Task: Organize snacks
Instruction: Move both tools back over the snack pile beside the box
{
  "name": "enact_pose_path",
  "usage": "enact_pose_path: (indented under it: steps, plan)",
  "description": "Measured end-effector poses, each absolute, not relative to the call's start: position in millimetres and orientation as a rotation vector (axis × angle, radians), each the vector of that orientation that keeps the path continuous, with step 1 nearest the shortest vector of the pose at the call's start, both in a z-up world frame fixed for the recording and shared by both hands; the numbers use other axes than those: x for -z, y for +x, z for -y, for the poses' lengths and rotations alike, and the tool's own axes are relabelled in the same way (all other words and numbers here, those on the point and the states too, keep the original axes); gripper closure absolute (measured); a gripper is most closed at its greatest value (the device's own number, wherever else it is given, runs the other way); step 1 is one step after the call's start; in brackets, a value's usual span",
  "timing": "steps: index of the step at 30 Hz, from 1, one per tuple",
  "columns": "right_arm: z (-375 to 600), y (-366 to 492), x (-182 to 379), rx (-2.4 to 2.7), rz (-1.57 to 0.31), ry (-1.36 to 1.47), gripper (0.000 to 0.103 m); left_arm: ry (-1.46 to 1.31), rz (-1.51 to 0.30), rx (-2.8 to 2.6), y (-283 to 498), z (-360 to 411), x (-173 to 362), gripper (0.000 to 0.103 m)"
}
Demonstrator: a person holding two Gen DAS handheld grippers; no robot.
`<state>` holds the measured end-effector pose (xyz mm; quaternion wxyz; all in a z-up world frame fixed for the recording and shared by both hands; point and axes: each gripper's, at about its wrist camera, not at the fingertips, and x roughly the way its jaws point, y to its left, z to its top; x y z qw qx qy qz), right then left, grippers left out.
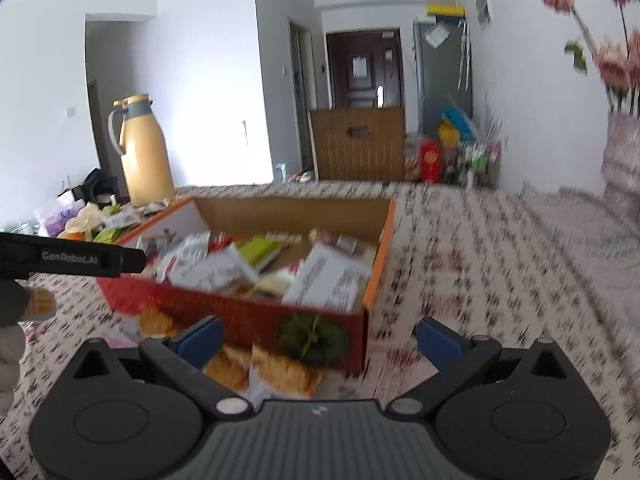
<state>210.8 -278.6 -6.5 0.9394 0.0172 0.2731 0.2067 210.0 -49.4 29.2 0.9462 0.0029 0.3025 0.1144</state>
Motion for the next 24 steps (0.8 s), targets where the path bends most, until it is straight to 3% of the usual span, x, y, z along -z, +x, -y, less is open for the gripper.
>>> enact_pose_path:
  steps: [8, 10, 14, 19, 24]
  plan:
    - [272, 214, 20, -0.45, -0.606, 0.033, 0.004, -0.005, -0.654, -0.235, 197, 41, -22, 0.0]
    - [271, 218, 22, -0.45, -0.639, 0.044, 0.015, -0.011, -0.664, -0.23, 196, 38, -19, 0.0]
    - [271, 225, 26, -0.46, -0.69, 0.074, 0.021, -0.026, -0.688, -0.213, 194, 33, -10, 0.0]
    - [269, 232, 34, -0.477, -0.753, 0.101, 0.056, -0.02, -0.711, -0.179, 191, 32, -1, 0.0]
    - [267, 227, 32, -0.46, -0.745, 0.103, 0.065, -0.011, -0.724, -0.121, 187, 27, 5, 0.0]
